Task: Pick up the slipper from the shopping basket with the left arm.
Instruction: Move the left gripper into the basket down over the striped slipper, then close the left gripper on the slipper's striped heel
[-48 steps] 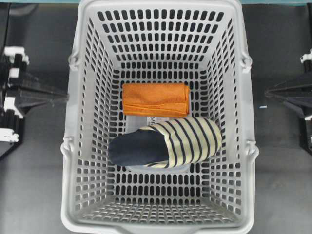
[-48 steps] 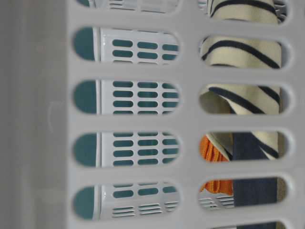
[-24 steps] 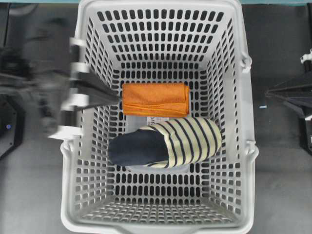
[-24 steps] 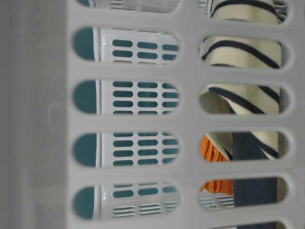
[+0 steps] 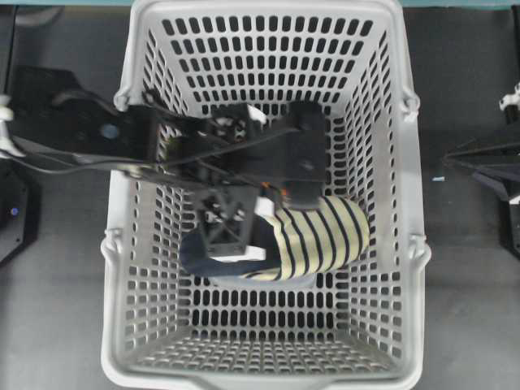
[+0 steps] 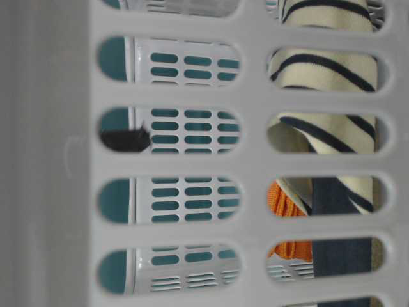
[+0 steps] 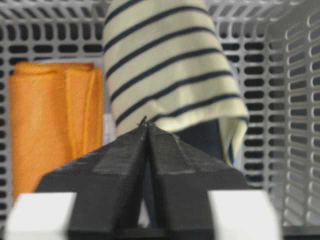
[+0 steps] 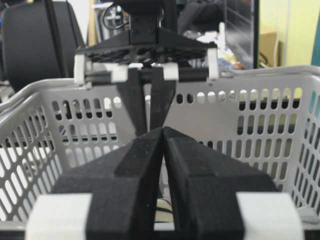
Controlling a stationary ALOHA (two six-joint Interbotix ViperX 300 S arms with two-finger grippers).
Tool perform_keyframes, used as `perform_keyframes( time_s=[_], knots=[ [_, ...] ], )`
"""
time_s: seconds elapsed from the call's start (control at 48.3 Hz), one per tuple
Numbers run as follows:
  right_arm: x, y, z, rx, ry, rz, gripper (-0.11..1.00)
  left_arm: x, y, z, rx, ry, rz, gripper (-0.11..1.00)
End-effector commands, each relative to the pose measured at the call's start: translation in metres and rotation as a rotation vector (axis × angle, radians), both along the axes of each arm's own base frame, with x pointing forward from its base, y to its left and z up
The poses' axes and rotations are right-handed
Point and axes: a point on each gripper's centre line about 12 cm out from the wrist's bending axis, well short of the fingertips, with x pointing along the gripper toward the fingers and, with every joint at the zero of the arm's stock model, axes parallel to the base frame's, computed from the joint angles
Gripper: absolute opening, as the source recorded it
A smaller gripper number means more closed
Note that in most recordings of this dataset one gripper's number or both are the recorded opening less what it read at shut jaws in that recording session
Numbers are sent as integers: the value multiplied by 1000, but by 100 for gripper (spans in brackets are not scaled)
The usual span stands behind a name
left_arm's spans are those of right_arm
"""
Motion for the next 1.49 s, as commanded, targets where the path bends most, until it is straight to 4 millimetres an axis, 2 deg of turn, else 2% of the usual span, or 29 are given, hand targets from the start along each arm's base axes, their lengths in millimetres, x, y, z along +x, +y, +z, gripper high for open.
perform_keyframes(
  time_s=[0.0,0.207,0.269,0.456,0.767,0.87,0.953,1.015,1.181,1.264,1.347,1.471],
  knots=[
    [1,1,2,5,-5,2,0,12,-4,6,-6,-8,5,18],
    [0,1,1,5,-5,6,0,29,-9,-17,-11,90,18,79],
    [0,1,1,5,-5,7,0,33,-11,-28,-12,122,20,89],
    [0,1,1,5,-3,6,0,39,-20,-61,-7,214,15,91],
    [0,1,-2,4,5,6,0,40,-22,-99,-2,295,19,90],
    [0,1,-2,4,5,7,0,37,-20,-106,0,306,19,89],
    [0,1,-2,4,5,7,0,35,-19,-111,0,309,22,81],
    [0,1,-3,4,6,6,0,33,-18,-114,1,310,18,67],
    [0,1,-4,3,9,7,0,32,-20,-113,9,306,2,23],
    [-1,1,-5,4,11,7,0,33,-21,-102,18,282,-20,8],
    [0,1,-4,4,9,7,0,35,-22,-84,29,250,-41,7],
    [-1,1,-6,4,12,7,0,35,-22,-45,47,197,-74,7]
  ],
)
